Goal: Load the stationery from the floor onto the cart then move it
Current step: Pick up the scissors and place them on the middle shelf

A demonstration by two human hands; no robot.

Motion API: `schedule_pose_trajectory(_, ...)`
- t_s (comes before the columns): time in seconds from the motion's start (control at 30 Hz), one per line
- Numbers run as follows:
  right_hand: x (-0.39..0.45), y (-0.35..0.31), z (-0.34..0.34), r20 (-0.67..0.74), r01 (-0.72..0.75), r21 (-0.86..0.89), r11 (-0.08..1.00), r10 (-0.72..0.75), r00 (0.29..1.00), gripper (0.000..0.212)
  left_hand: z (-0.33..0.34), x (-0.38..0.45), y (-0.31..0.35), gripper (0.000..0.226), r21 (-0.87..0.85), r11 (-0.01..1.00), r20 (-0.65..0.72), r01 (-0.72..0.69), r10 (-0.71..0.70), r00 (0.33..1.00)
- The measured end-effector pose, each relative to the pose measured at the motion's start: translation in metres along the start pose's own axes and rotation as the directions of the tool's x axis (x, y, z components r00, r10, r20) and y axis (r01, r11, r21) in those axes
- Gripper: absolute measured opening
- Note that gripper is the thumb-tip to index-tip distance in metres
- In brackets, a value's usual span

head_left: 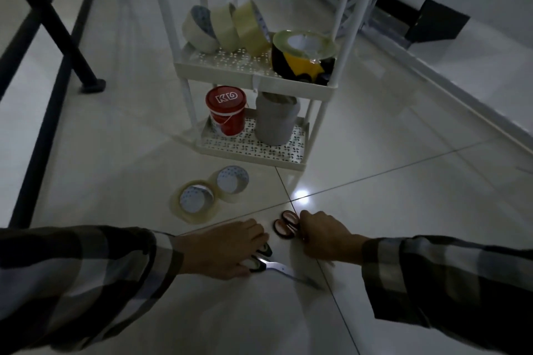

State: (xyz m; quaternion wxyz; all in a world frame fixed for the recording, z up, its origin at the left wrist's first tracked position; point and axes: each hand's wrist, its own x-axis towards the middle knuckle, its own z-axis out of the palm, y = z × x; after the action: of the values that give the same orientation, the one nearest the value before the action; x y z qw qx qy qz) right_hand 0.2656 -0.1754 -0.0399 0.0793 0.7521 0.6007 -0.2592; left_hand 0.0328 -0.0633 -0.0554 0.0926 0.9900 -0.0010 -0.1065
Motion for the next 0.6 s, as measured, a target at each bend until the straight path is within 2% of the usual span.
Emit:
schedule_pose_trajectory(0.07,-0.003,0.002,0.001,0.016,0.006,0.008,1.0,-0.006,1.0,0.045,0.0,-0.001,-0.001,0.057,0.029,1.0,-0.002,-0.012,0.012,1.0)
schedule_pose_trajectory(0.13,-0.005,0.005,0.004,0.01,0.02,0.022,1.0,-0.02,1.0,0.042,0.0,-0.003,0.0,0.057,0.017,1.0,0.01,0.026,-0.026,1.0)
schedule_pose_trajectory(0.3,-0.007,0.004,0.005,-0.135,-0.001,0.173,0.985,0.025,0.991,0.021,-0.001,-0.014,-0.007,0.105,-0.159,0.966,0.082,0.205,-0.194,0.978)
schedule_pose_trajectory(0.4,-0.011,-0.001,0.001,-0.235,0.02,0.262,0.965,0.043,0.971,0.018,-0.012,-0.017,-0.005,0.113,-0.29,0.909,0.018,0.298,-0.306,0.952)
schedule_pose_trajectory(0.5,-0.017,-0.009,-0.007,-0.403,0.145,0.321,0.936,-0.003,0.915,0.017,-0.023,-0.018,-0.007,0.115,-0.361,0.858,-0.049,0.366,-0.409,0.911)
schedule_pose_trajectory(0.6,-0.023,-0.021,-0.018,-0.47,0.357,0.273,0.893,-0.2,0.859,0.014,-0.029,-0.018,-0.013,0.121,-0.46,0.794,-0.113,0.397,-0.495,0.861)
